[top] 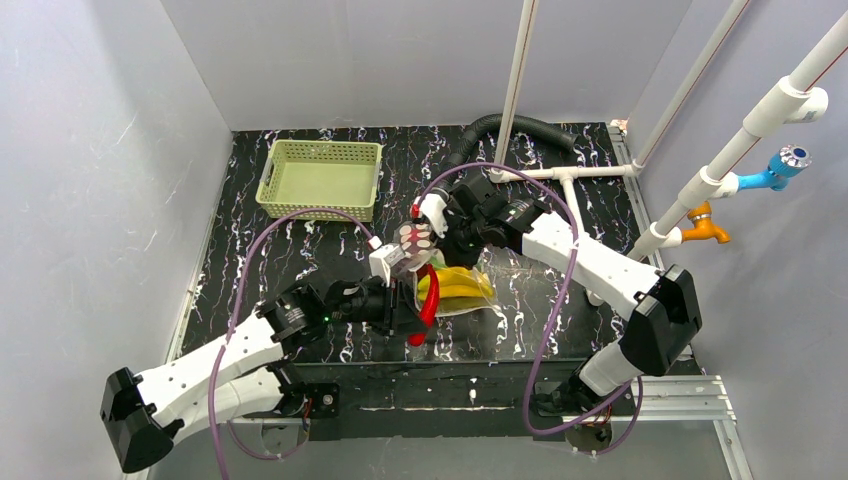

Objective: Open the zip-top bag and remove the fake food
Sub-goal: Pick up the fake vegetable from the zipper food storage bag, then place the fake vegetable in the bin.

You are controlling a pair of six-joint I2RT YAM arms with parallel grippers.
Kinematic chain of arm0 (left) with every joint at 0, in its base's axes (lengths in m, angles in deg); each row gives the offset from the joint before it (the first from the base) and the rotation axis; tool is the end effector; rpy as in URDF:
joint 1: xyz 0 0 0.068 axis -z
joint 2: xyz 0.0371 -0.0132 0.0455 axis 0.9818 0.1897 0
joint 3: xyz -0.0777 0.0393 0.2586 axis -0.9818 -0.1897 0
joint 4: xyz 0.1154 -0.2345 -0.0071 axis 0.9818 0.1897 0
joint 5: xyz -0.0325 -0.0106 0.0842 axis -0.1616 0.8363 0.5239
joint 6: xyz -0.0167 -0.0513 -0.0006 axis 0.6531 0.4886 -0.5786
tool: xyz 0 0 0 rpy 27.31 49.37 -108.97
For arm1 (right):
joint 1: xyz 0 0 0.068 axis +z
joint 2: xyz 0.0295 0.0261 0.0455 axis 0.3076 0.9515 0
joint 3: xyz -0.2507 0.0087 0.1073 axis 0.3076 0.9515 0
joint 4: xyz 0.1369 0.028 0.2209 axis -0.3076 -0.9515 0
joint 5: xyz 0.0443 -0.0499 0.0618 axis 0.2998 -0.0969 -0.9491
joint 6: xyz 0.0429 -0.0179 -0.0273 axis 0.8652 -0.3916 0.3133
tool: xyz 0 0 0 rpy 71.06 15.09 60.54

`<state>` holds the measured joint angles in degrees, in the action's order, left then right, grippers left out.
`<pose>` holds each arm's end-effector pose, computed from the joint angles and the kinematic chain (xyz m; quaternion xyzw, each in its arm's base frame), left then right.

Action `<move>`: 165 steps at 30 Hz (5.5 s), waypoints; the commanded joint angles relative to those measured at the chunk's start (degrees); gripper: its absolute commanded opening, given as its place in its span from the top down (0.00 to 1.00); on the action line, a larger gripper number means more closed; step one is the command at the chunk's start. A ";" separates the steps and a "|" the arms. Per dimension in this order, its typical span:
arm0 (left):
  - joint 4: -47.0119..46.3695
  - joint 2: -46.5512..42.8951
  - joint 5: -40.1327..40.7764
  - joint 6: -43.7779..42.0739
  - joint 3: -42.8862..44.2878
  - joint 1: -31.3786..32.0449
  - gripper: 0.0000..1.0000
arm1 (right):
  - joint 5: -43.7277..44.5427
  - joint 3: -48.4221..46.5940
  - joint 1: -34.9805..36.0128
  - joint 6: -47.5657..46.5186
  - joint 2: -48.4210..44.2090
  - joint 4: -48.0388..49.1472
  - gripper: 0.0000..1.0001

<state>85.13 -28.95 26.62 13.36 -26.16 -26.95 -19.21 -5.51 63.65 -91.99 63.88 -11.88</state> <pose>0.1120 -0.1643 0.2756 0.1704 0.8129 -0.4945 0.2561 0.2240 0.2413 0.3041 -0.5404 0.7688 0.1776 0.2921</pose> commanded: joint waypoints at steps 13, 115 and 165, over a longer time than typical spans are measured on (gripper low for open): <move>3.52 -12.82 -13.94 -9.28 1.11 -6.10 1.00 | -2.65 2.00 -2.04 -0.56 -4.16 1.36 0.99; -0.88 34.87 4.26 14.99 29.05 -48.94 1.00 | -9.22 3.40 -5.75 -0.20 -7.78 1.62 0.99; 12.80 58.80 13.11 17.72 49.23 -48.91 0.66 | -10.10 4.48 -7.57 0.10 -8.97 1.97 0.99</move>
<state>96.56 30.02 39.12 31.48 20.84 -75.58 -27.78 -0.92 56.50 -91.92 56.84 -11.35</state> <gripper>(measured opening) 0.290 0.021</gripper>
